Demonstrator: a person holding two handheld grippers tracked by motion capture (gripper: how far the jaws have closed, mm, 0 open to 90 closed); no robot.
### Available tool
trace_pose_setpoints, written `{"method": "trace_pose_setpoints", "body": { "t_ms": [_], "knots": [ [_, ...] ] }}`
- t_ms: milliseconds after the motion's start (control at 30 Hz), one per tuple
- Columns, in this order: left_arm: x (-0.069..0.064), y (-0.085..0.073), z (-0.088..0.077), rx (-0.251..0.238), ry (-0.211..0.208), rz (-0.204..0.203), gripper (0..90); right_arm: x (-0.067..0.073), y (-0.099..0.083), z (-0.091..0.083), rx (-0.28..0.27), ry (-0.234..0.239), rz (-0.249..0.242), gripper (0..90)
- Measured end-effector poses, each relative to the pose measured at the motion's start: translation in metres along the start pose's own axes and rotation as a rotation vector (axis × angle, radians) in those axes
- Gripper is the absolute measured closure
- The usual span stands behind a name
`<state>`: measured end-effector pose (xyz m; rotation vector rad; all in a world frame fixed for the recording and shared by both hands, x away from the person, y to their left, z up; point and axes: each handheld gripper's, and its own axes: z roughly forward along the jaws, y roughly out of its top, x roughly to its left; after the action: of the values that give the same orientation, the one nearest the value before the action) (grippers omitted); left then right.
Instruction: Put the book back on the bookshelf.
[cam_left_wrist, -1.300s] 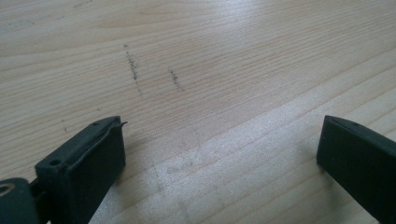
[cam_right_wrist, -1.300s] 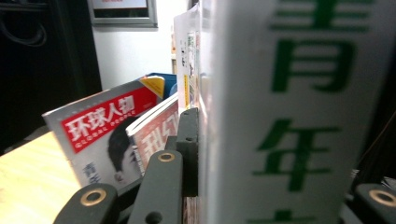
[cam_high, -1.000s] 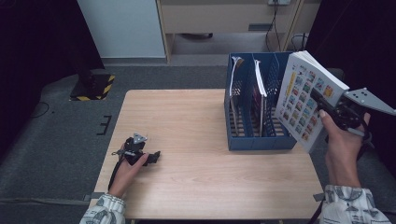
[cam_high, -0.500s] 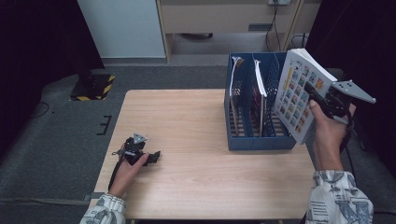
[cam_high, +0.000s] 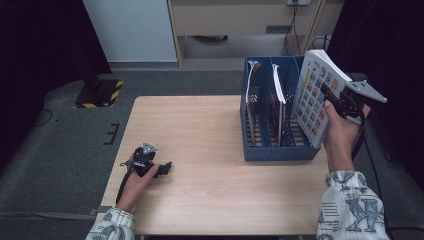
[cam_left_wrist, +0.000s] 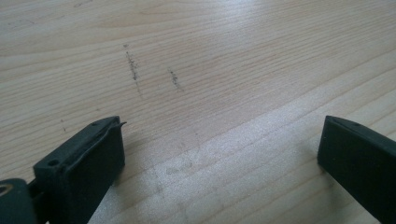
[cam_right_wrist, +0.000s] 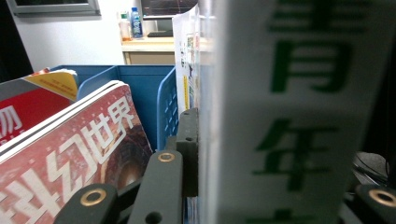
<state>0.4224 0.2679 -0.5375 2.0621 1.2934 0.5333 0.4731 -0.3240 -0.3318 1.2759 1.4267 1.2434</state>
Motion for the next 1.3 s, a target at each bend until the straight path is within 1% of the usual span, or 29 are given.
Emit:
{"method": "trace_pose_setpoints", "body": {
  "t_ms": [300, 500, 633, 800, 933, 1067, 1200, 1300],
  "knots": [
    [0.0, 0.0, 0.0, 0.0, 0.0, 0.0, 0.0, 0.001, -0.006, 0.014, 0.006, -0.007, 0.011, 73.8],
    [0.0, 0.0, 0.0, 0.0, 0.0, -0.001, 0.0, 0.002, -0.006, 0.017, 0.002, -0.004, 0.009, 73.8],
    [0.0, 0.0, 0.0, 0.0, 0.0, -0.001, 0.0, 0.002, -0.004, 0.02, 0.006, -0.006, 0.018, 73.8],
    [0.0, 0.0, 0.0, 0.0, 0.001, -0.001, 0.0, 0.002, -0.001, 0.026, 0.003, -0.007, 0.016, 73.7],
    [-0.001, 0.0, 0.0, 0.0, 0.004, -0.004, 0.0, 0.002, -0.005, 0.033, 0.007, -0.007, 0.025, 73.7],
    [-0.001, 0.0, 0.0, 0.0, 0.003, -0.005, 0.0, 0.003, -0.009, 0.037, -0.001, 0.002, 0.027, 73.8],
    [-0.001, 0.0, 0.0, 0.0, 0.003, -0.005, 0.0, 0.003, -0.011, 0.038, -0.01, -0.001, 0.039, 73.7],
    [-0.001, 0.0, 0.0, 0.0, 0.003, -0.005, 0.0, 0.004, -0.012, 0.041, -0.016, 0.002, 0.038, 73.8]
  ]
}}
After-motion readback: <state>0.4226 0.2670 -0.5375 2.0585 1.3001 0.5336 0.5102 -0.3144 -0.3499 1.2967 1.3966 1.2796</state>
